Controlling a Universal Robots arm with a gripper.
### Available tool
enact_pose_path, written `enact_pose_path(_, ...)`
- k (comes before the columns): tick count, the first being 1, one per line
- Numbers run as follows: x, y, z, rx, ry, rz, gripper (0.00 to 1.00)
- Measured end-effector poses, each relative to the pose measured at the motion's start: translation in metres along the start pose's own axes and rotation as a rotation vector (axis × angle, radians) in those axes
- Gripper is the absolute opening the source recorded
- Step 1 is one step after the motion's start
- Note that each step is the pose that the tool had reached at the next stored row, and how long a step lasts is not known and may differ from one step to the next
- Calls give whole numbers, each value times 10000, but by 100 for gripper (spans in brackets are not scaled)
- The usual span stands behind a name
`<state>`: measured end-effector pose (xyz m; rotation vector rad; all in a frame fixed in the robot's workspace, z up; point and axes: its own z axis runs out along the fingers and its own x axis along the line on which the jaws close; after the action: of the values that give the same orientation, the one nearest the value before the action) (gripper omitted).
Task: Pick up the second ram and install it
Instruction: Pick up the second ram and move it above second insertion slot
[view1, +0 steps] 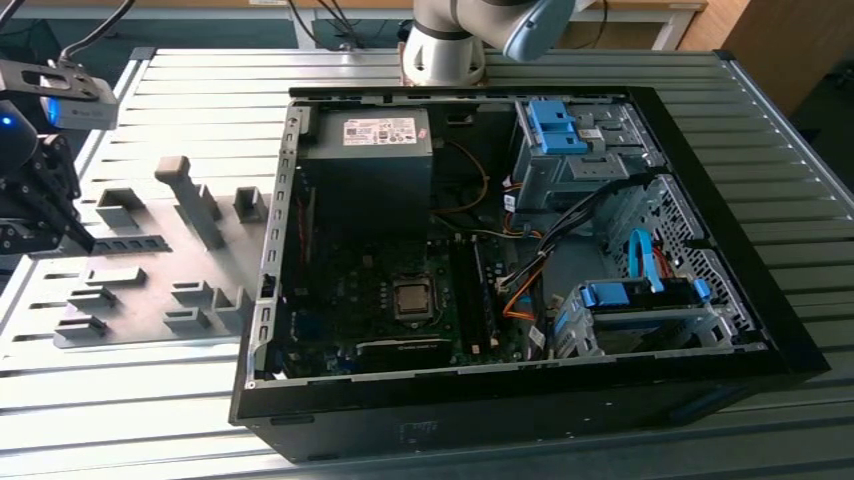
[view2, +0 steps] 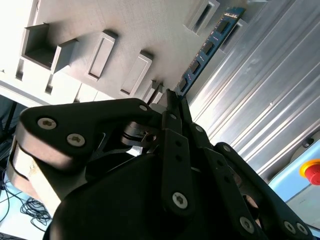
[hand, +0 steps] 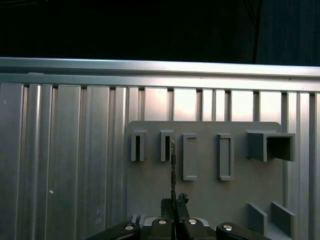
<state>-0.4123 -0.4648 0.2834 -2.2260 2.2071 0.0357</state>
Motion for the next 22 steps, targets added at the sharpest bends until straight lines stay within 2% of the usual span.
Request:
enact_pose_path(7, -2, 2, -30, -1, 1, 0, 14)
enact_pose_path(14, -4, 3, -98, 0, 1, 0, 14)
enact_pose_path(18, -6, 3, -155, 0, 1, 0, 14)
enact_pose_path(19, -7, 4, -197, -1, 1, 1, 14)
enact_pose_path(22, -9, 5, -250, 0, 0, 0, 14)
